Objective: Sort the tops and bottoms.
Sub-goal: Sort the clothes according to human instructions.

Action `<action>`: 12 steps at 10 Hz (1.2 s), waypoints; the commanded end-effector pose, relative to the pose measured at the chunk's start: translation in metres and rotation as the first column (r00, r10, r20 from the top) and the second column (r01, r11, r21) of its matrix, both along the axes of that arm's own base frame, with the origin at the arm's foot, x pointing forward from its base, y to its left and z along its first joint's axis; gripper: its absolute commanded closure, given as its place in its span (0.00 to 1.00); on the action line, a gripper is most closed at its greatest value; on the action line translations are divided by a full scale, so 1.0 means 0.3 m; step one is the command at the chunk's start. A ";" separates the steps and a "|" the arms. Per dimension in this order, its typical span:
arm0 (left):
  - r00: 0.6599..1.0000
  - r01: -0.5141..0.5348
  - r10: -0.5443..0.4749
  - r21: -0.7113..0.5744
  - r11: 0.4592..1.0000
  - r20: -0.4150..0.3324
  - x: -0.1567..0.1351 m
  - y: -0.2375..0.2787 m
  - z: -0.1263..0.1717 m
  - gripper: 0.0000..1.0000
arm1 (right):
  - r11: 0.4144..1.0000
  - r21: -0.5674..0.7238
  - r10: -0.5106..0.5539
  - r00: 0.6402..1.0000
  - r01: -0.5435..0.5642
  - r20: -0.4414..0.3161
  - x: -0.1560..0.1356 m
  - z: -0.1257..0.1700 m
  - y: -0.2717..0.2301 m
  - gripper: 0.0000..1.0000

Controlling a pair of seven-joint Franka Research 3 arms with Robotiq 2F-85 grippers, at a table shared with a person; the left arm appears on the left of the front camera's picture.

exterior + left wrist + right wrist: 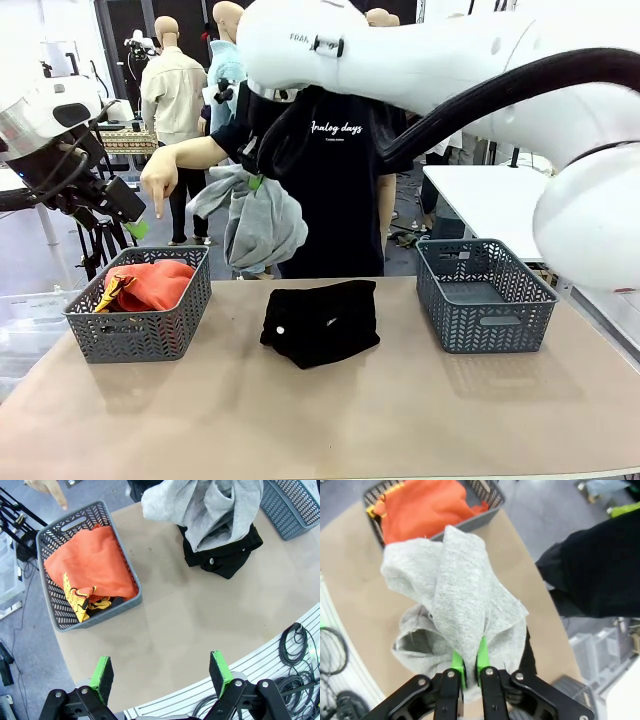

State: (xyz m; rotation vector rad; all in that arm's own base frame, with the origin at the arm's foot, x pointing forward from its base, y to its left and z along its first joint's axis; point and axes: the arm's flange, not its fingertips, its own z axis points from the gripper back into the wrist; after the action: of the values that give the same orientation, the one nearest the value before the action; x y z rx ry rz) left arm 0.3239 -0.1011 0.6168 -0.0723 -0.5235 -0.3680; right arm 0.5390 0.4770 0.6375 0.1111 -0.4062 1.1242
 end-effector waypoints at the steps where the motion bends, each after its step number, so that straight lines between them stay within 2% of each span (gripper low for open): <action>1: 1.000 0.000 0.000 0.000 1.000 0.000 0.000 0.000 0.000 0.00 | 1.000 0.017 -0.018 0.999 0.018 0.037 -0.019 0.062 -0.039 1.00; 2: 0.999 -0.035 0.035 0.061 0.998 0.004 -0.009 0.036 0.003 0.00 | 1.000 0.000 0.000 1.000 0.000 0.000 0.000 0.000 0.000 1.00; 3: 0.999 -0.046 0.046 0.066 0.997 -0.001 -0.026 0.057 0.010 0.00 | 0.998 0.058 0.037 0.999 -0.036 -0.015 -0.008 0.011 0.004 1.00; 5: 0.995 -0.095 0.095 0.069 0.993 0.016 -0.062 0.134 0.028 0.00 | 0.986 0.117 0.120 0.993 -0.118 -0.010 0.042 -0.004 0.114 1.00; 9: 0.993 -0.115 0.116 0.043 0.992 0.002 -0.072 0.175 0.045 0.00 | 0.958 0.148 0.245 0.969 -0.245 0.017 0.167 0.072 0.372 1.00; 12: 0.993 -0.116 0.116 0.027 0.993 -0.020 -0.033 0.155 0.041 0.00 | 0.930 0.179 0.310 0.946 -0.322 0.092 0.214 0.163 0.524 1.00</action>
State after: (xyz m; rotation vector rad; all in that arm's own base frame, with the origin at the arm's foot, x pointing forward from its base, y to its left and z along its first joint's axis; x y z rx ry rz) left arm 0.3083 -0.0494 0.6271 0.0033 -0.5022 -0.2735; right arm 0.5246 0.5568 0.6218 0.3185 -0.5413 1.3710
